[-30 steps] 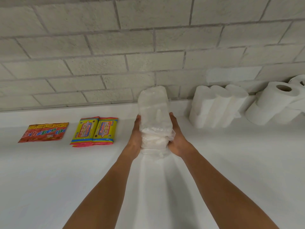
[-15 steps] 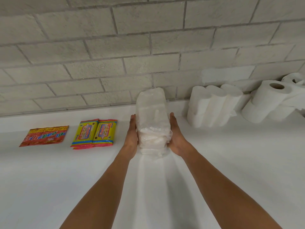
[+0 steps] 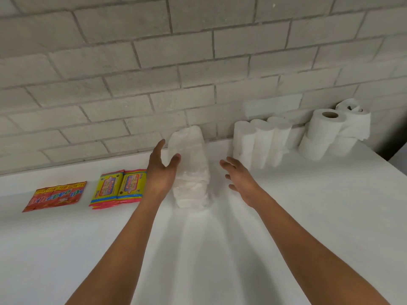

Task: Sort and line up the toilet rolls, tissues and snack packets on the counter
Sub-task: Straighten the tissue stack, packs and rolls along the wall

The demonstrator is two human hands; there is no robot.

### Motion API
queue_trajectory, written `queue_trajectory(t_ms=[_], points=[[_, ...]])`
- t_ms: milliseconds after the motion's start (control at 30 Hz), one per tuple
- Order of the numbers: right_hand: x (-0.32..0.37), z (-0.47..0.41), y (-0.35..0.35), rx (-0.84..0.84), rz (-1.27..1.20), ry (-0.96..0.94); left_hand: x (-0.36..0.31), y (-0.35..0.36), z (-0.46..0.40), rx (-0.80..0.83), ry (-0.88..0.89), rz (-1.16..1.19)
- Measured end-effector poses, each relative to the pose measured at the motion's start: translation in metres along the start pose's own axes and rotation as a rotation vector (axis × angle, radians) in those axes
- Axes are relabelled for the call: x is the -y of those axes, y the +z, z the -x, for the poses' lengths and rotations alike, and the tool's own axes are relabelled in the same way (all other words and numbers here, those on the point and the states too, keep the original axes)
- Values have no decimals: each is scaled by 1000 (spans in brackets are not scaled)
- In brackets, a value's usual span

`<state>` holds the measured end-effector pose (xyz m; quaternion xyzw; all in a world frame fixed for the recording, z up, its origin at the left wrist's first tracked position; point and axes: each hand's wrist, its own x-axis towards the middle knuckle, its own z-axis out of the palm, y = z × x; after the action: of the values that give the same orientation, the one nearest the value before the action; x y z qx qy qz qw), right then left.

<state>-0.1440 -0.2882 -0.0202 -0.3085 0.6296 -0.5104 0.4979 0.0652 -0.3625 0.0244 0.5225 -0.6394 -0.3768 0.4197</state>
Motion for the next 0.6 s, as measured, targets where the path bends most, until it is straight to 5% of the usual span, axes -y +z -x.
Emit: queue_trajectory(t_ms=[333,600], points=[[33,44,-81,-127,92,-227,-82,57,31,55,299,-121],[57,50,-191,-216,78,-299,-142,151,52,103,328,-55]])
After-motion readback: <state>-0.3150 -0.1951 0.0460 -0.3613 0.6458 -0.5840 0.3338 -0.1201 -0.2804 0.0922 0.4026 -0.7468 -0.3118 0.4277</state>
